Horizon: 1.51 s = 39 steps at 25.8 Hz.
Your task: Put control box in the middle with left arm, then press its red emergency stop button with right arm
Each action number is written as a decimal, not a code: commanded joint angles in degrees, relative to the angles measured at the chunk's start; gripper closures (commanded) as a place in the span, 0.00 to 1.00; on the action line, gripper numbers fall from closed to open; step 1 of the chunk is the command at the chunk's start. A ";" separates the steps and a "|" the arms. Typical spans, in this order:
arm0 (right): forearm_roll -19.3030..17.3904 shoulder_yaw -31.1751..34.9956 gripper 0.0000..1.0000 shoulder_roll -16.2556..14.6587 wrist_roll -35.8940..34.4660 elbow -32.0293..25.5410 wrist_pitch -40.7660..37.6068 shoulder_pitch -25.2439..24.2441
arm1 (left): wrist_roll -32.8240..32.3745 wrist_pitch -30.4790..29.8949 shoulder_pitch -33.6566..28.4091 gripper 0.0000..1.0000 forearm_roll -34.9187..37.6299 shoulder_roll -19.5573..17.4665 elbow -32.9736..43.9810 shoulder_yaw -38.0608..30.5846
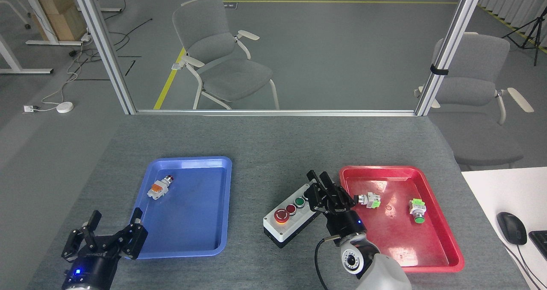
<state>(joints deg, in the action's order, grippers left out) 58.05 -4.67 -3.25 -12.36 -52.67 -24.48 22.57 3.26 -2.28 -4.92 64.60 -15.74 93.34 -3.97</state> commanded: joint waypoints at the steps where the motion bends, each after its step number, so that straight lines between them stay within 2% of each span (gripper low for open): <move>1: 0.22 4.31 0.00 -0.96 0.23 -2.09 2.77 -0.42 | 0.08 -0.01 0.00 0.01 -0.09 -0.08 0.00 0.02; 3: 1.81 5.11 0.00 -1.84 0.50 -4.55 6.73 -1.30 | 0.08 -0.01 0.00 0.01 -0.09 -0.08 0.00 -0.07; 6: 8.31 5.55 0.00 -2.63 0.58 -9.38 12.00 -4.64 | 0.08 -0.01 0.00 0.01 -0.09 -0.08 0.00 -0.07; 9: 14.55 7.13 0.00 -2.11 0.58 -16.67 16.75 -10.97 | 0.08 -0.01 0.00 0.01 -0.09 -0.08 0.00 -0.07; 11: 17.01 7.83 0.00 -1.76 0.58 -21.77 17.54 -15.10 | 0.08 -0.01 0.00 0.01 -0.09 -0.08 0.00 -0.07; 17: 17.54 11.43 0.00 -0.52 0.58 -28.89 17.54 -21.08 | 0.08 0.08 0.00 0.01 -0.17 -0.08 -0.09 -0.16; 26: 17.63 17.06 0.00 -0.79 0.50 -29.95 17.01 -22.66 | 0.08 0.08 0.00 0.01 -0.17 -0.08 -0.09 -0.60; 39: 17.98 15.92 0.00 -0.44 4.10 -29.51 18.24 -22.22 | 0.25 0.08 -0.27 0.01 -0.09 -0.08 -0.09 -0.60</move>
<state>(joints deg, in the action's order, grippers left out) 75.82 11.41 -3.64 -9.18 -82.19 -6.76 0.08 3.46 -2.19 -5.10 64.47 -15.81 93.25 -4.57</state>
